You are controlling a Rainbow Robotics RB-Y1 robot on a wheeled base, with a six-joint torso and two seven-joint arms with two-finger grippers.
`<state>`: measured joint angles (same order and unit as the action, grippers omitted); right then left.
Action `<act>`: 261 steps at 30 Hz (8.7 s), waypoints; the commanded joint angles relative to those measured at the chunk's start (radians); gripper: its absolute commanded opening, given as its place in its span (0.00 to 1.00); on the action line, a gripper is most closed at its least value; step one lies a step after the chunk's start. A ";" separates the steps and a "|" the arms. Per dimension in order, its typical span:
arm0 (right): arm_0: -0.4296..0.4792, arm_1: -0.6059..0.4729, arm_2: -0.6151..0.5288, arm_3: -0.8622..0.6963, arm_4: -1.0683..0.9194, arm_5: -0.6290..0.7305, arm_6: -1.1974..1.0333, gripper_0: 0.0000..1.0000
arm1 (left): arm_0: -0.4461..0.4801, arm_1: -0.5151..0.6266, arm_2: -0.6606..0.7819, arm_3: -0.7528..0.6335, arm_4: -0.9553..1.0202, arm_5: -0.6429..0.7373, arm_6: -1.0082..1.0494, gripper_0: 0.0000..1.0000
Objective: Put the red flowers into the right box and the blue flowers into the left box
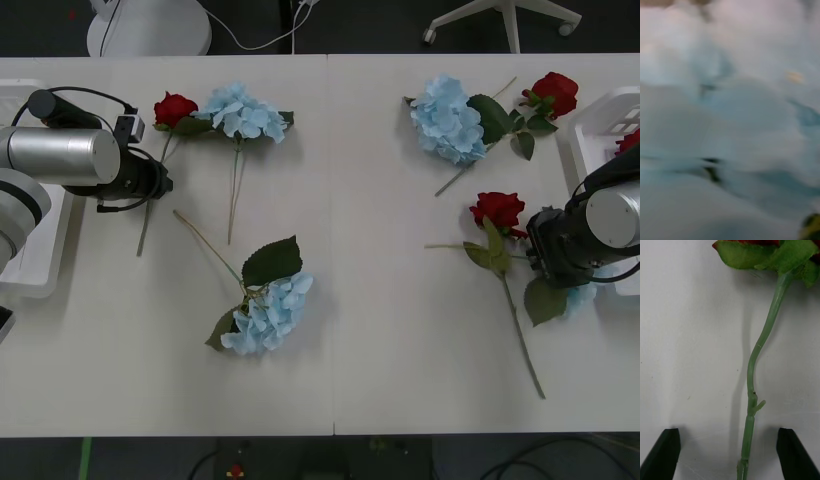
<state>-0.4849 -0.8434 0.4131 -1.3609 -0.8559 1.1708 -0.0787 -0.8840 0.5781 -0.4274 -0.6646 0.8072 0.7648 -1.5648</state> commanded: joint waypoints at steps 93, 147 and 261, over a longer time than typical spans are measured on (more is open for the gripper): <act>-0.175 -0.287 0.085 -0.038 -0.778 0.021 1.969 1.00 | 0.169 -0.009 -0.168 -0.796 1.735 0.041 -1.028 0.00; -0.012 0.000 0.050 -0.458 -1.160 -0.296 1.942 0.17 | 0.171 -0.009 -0.177 -0.796 1.733 0.034 -1.022 0.00; -0.224 -0.198 -0.204 0.488 0.273 0.093 1.694 1.00 | 0.488 0.414 0.197 -0.661 1.913 -0.338 -1.140 1.00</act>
<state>-0.6241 -0.9946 0.2322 -0.8637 -0.5233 1.2128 1.5172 -0.3599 0.9608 -0.2371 -1.2873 2.7208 0.5174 -2.6613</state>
